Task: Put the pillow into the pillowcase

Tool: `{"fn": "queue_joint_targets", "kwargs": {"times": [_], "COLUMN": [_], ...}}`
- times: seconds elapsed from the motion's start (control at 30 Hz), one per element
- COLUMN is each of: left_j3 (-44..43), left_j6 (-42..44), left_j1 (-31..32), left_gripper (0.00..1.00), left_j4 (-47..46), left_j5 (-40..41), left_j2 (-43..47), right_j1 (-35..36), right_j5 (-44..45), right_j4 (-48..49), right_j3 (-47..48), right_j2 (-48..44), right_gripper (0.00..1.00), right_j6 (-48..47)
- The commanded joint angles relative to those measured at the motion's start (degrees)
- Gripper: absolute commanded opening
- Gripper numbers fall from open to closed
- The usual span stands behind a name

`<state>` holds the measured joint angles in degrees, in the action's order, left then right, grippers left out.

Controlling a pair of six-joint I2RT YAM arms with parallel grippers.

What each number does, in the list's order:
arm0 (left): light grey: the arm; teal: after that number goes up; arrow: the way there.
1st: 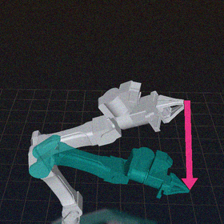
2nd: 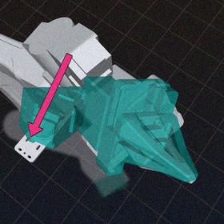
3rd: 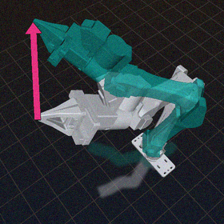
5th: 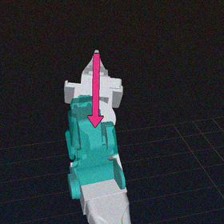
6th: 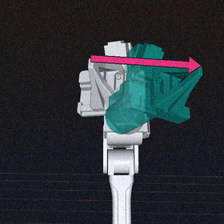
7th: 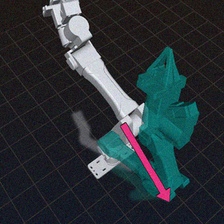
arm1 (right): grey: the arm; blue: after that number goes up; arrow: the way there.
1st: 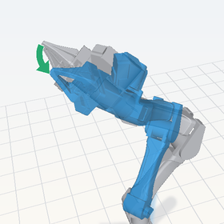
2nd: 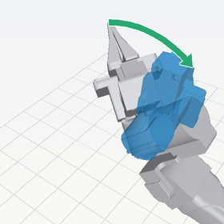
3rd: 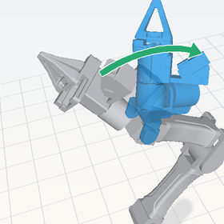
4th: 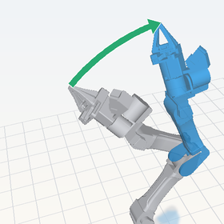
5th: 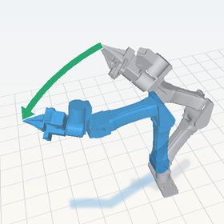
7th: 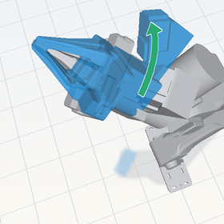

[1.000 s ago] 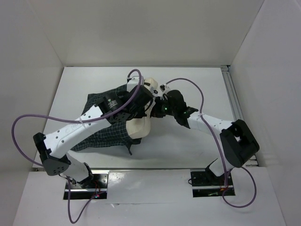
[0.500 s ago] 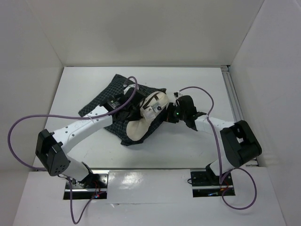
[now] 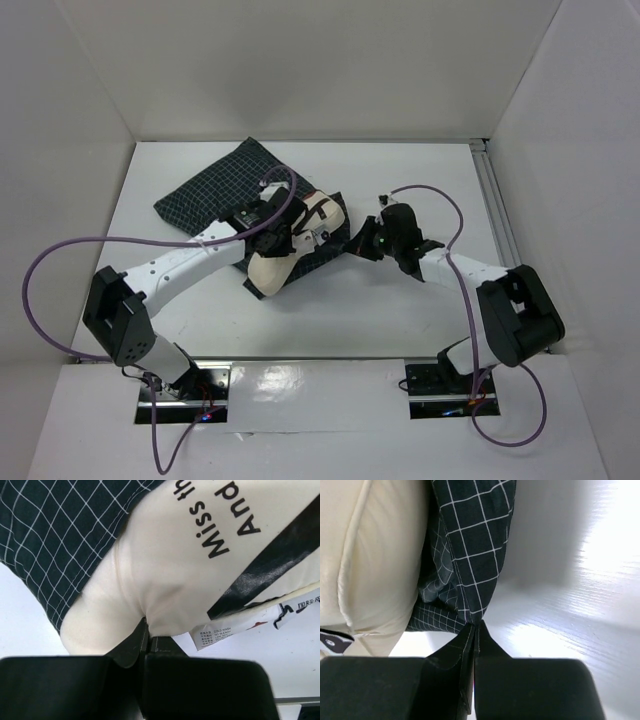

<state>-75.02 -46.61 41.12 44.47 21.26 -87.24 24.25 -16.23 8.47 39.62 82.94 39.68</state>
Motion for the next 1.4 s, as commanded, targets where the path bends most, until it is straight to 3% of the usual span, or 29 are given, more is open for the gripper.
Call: {"fn": "queue_joint_targets", "kwargs": {"times": [0.0,0.13,0.23,0.33,0.37,0.4,0.47,0.6,0.8,1.07,1.17,1.23,1.27,1.3,1.37], "left_j3": [-2.3,-2.8,-2.3,-5.3,-8.1,-9.5,-12.6,-22.3,-31.2,-32.5,-35.2,-35.7,-35.2,-34.7,-34.1], "left_j6": [2.9,4.2,5.3,6.9,7.5,8.8,11.4,16.1,19.6,24.4,24.3,22.7,21.9,20.9,20.2], "left_j1": [0.3,0.3,0.8,2.2,3.0,3.0,3.6,3.6,3.6,4.7,4.7,3.7,2.1,1.6,0.2], "left_gripper": [0.00,0.00,0.00,0.03,0.12,0.35,0.59,0.80,0.86,0.93,0.93,0.77,0.65,0.31,0.01], "left_j4": [2.2,4.8,4.8,4.8,4.8,4.8,2.4,0.2,-3.6,-12.6,-11.7,-10.9,-10.9,-10.9,-10.9], "left_j5": [7.4,8.7,8.7,6.3,3.9,2.8,-2.1,-8.6,-11.2,-13.8,-12.6,-13.3,-14.6,-15.5,-16.7], "left_j2": [-1.0,-4.4,-5.7,-6.3,-5.5,-5.0,-3.8,-3.8,-10.9,-19.9,-25.3,-27.4,-28.7,-28.7,-30.6], "right_j1": [0.0,0.0,0.0,0.0,0.0,0.0,0.0,0.0,0.0,0.0,0.0,0.0,0.0,-0.6,-1.2], "right_j5": [8.7,20.2,21.0,19.1,17.7,15.0,13.2,11.2,10.7,9.6,9.6,9.6,10.2,10.2,10.2], "right_j4": [-0.2,0.2,8.0,4.1,3.5,2.4,2.4,1.9,1.3,0.7,0.1,-1.0,-1.0,-1.0,-1.0], "right_j3": [-0.2,-0.5,-4.8,-0.6,0.7,2.7,3.4,4.6,4.6,4.6,4.6,4.6,4.6,4.6,4.6], "right_j2": [-4.9,-16.4,-22.5,-20.4,-19.1,-16.6,-15.1,-13.9,-14.6,-15.6,-16.2,-16.8,-18.1,-18.7,-20.3], "right_gripper": [0.00,0.00,0.00,0.00,0.00,0.00,0.00,0.00,0.00,0.00,0.00,0.00,0.00,0.00,0.00], "right_j6": [1.0,3.9,3.4,-0.6,-1.8,-3.6,-4.7,-6.7,-7.2,-7.8,-8.3,-8.3,-8.3,-8.3,-7.6]}}
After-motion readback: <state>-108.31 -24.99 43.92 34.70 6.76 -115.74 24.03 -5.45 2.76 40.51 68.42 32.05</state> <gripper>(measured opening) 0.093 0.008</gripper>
